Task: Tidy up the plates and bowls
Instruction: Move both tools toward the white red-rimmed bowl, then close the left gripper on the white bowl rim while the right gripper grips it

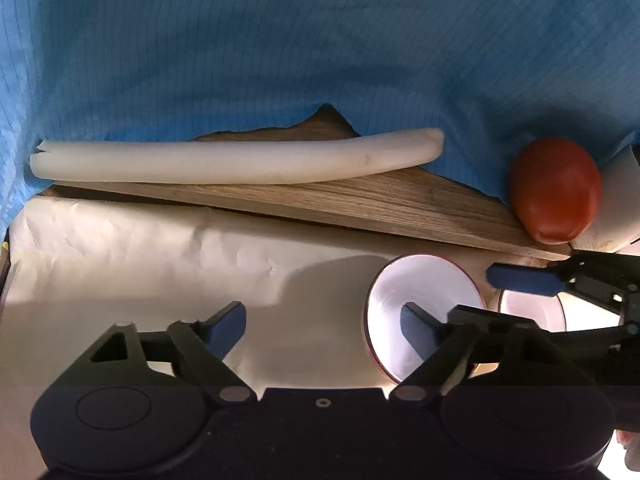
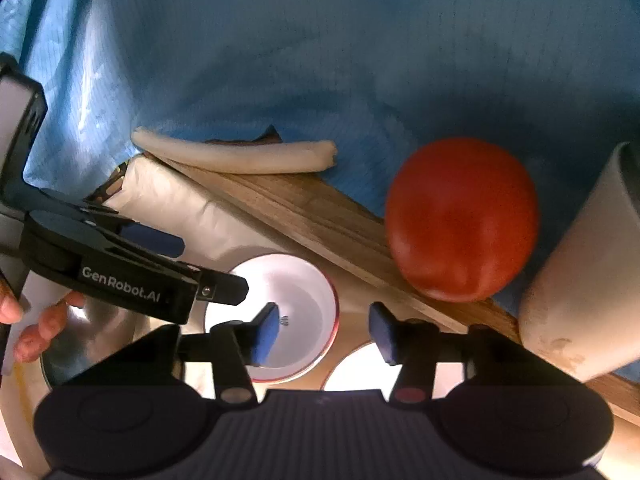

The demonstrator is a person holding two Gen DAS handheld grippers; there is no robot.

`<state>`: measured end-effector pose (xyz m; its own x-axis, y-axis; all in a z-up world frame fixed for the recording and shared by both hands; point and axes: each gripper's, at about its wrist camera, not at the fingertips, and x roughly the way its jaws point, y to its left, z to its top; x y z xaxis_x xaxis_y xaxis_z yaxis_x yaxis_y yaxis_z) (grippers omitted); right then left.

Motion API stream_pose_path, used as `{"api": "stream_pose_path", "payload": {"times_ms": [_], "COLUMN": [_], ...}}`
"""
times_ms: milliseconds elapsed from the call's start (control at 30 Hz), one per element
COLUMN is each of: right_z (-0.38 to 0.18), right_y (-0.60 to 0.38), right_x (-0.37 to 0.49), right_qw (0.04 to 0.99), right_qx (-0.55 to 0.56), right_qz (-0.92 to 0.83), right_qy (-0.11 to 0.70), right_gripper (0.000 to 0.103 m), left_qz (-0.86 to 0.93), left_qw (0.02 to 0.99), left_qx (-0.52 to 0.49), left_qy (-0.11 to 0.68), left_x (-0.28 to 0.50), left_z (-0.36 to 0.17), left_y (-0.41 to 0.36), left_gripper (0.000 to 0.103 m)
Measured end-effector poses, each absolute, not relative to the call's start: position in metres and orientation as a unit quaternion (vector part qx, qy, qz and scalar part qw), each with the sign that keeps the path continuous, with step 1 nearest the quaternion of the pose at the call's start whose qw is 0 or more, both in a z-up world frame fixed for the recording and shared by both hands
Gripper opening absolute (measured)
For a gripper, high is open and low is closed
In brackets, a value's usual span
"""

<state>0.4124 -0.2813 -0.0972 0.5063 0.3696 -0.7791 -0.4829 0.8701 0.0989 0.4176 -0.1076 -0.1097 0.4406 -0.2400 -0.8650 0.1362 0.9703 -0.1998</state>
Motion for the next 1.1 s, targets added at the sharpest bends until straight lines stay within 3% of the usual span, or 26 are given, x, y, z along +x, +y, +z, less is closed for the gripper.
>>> {"api": "stream_pose_path", "payload": {"times_ms": [133, 200, 533, 600, 1100], "right_z": [-0.101, -0.102, -0.107, -0.108, -0.092], "right_y": [-0.277, -0.277, -0.279, -0.282, -0.281], "right_x": [0.415, 0.415, 0.420, 0.422, 0.408], "right_qw": [0.861, 0.861, 0.858, 0.859, 0.880], "right_qx": [-0.074, -0.075, -0.058, -0.044, -0.017], "right_qz": [0.246, 0.244, 0.233, 0.228, 0.196], "right_qy": [0.438, 0.440, 0.454, 0.457, 0.432], "right_gripper": [0.037, 0.033, 0.012, 0.008, 0.004], "left_qz": [-0.125, -0.130, -0.155, -0.161, -0.121], "left_qw": [0.842, 0.838, 0.820, 0.816, 0.823], "left_qx": [-0.048, -0.047, -0.072, -0.085, -0.141], "left_qy": [0.522, 0.527, 0.546, 0.548, 0.536], "left_x": [0.421, 0.424, 0.443, 0.447, 0.448], "left_z": [-0.111, -0.112, -0.120, -0.121, -0.108], "left_y": [-0.106, -0.104, -0.099, -0.097, -0.080], "left_gripper": [0.070, 0.059, 0.024, 0.013, 0.007]}}
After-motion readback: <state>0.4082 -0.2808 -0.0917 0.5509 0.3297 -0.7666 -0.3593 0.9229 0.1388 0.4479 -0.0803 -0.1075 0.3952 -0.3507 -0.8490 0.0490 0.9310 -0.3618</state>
